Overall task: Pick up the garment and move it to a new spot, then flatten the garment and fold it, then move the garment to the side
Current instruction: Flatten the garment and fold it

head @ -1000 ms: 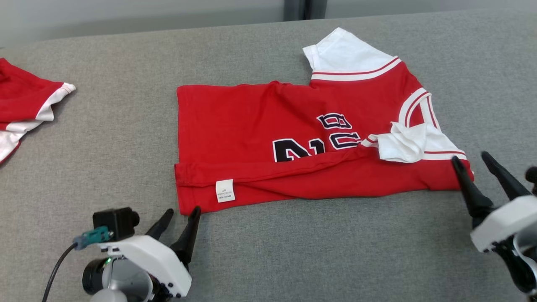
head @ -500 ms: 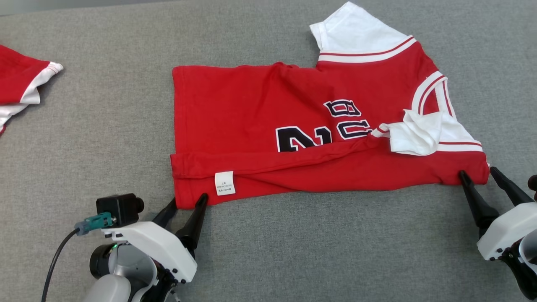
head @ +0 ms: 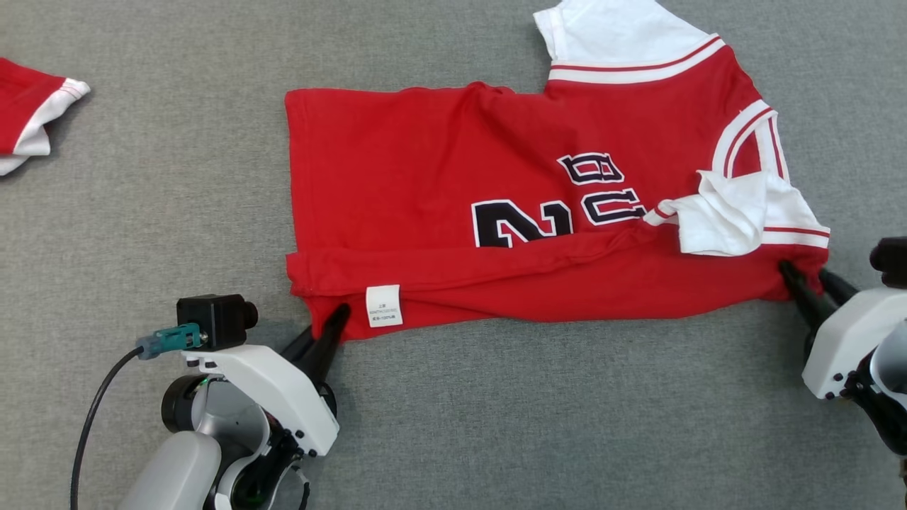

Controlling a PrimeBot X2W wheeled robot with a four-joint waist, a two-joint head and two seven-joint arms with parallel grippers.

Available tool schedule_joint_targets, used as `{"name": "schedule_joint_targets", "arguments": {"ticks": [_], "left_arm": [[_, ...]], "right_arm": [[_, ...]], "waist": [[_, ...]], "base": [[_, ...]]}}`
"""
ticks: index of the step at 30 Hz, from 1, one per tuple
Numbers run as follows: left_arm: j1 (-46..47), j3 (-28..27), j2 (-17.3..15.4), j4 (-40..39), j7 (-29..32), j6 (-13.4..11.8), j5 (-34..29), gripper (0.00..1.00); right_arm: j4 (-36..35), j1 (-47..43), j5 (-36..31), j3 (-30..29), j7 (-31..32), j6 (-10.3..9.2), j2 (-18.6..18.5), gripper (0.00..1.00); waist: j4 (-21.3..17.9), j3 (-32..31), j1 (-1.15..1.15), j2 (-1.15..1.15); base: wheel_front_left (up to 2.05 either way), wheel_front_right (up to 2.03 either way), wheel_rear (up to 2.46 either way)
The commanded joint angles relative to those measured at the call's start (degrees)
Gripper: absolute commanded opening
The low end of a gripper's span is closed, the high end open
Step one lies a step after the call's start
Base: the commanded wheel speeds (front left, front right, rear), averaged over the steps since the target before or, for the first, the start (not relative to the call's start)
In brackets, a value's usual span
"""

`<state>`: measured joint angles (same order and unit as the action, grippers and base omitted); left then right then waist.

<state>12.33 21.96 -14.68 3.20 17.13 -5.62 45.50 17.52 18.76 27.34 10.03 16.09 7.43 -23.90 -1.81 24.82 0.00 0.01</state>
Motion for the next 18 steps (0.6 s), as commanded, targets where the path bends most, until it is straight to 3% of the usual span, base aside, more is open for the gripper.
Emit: {"name": "schedule_joint_targets", "arguments": {"ticks": [1, 9, 14, 18], "left_arm": [[-1.37, 1.80, 0.31, 1.84, 2.04, 0.73, 0.74, 0.00], [-5.04, -1.08, -4.79, -6.12, 3.58, 3.60, 4.20, 0.00], [-12.00, -1.58, -8.11, -14.25, 6.86, 3.30, 7.34, 0.00], [-17.46, -2.89, -9.78, -18.59, 7.52, 2.61, 9.87, 0.00]], "right_arm": [[2.18, -1.40, 0.41, 1.63, 2.73, 0.03, 0.56, 0.00], [-7.24, -1.81, 7.08, 0.08, 10.78, 0.01, -6.40, 0.00], [-14.05, -8.73, 13.33, -0.78, 18.51, 0.05, -11.40, 0.00], [-16.62, -14.00, 15.64, -4.41, 20.63, 0.04, -12.91, 0.00]], "waist": [[0.17, -0.42, 0.00, -0.01], [-0.64, -4.60, 0.00, -0.01], [-0.69, -5.90, 0.00, -0.01], [-0.60, -5.93, 0.00, -0.01]], "base": [[0.00, 0.00, 0.00], [0.00, 0.00, 0.00], [0.00, 0.00, 0.00], [0.00, 0.00, 0.00]]}}
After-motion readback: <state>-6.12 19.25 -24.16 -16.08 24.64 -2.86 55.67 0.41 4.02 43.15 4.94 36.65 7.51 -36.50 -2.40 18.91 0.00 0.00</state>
